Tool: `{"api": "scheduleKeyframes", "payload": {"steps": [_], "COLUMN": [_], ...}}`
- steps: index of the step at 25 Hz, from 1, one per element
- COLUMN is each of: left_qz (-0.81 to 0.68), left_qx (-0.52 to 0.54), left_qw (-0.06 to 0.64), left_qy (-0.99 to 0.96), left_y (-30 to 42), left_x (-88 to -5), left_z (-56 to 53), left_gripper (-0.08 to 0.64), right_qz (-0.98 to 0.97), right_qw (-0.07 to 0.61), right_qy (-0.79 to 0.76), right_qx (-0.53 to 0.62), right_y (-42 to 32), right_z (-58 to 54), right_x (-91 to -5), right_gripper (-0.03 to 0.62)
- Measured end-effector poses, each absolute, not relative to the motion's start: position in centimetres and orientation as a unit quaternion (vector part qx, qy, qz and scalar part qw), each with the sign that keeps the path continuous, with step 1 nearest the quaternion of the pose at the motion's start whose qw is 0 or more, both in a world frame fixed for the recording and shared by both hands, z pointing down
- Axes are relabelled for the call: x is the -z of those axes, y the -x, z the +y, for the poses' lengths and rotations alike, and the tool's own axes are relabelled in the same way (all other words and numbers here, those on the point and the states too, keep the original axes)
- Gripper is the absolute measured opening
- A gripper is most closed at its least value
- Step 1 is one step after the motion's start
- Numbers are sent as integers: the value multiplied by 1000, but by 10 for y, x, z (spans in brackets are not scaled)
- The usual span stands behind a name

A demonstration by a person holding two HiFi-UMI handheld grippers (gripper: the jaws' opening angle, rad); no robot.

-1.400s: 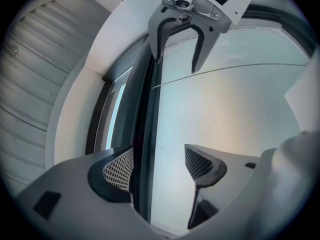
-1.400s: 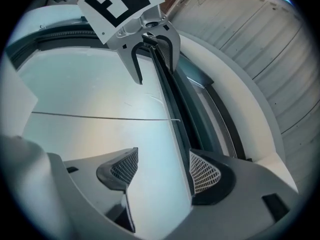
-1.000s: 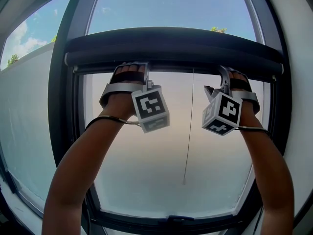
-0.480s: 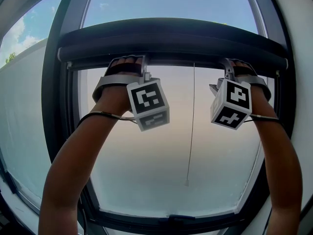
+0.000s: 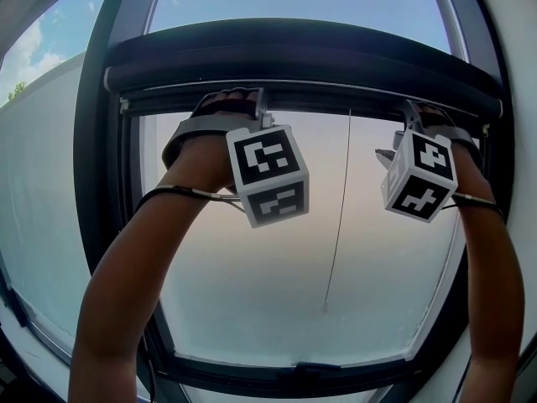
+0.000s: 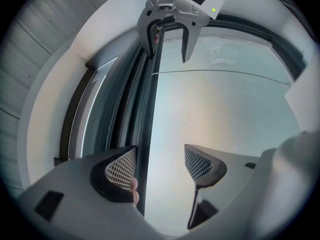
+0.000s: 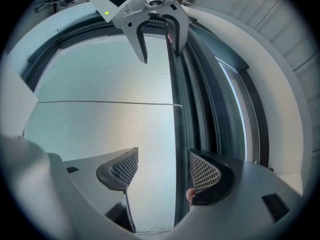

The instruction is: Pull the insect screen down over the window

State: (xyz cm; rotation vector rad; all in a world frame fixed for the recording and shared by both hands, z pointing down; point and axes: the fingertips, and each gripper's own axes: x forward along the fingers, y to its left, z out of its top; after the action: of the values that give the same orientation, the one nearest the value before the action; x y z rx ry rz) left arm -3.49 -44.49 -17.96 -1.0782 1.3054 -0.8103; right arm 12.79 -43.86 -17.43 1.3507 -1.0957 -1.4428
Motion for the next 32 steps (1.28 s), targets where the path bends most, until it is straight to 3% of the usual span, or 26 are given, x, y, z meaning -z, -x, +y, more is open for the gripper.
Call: {"api": "scheduleKeyframes", "payload": {"steps": [18, 32], "left_qz": [501, 468], "left_qx": [366, 408], "left_qw": [591, 548], "left_qy": [516, 560], "left_y": [32, 27], "left_x": [111, 27], "left_z": [-440, -435], "left_gripper": [304, 304], "right_qz": [-461, -500], "right_qw": [454, 467], "right_qy": [-541, -513], "right_qx": [537, 517], "right_y": [-133, -134], "right_z": [-435, -434], "right_x": [109, 27], "right_gripper": [298, 298]}}
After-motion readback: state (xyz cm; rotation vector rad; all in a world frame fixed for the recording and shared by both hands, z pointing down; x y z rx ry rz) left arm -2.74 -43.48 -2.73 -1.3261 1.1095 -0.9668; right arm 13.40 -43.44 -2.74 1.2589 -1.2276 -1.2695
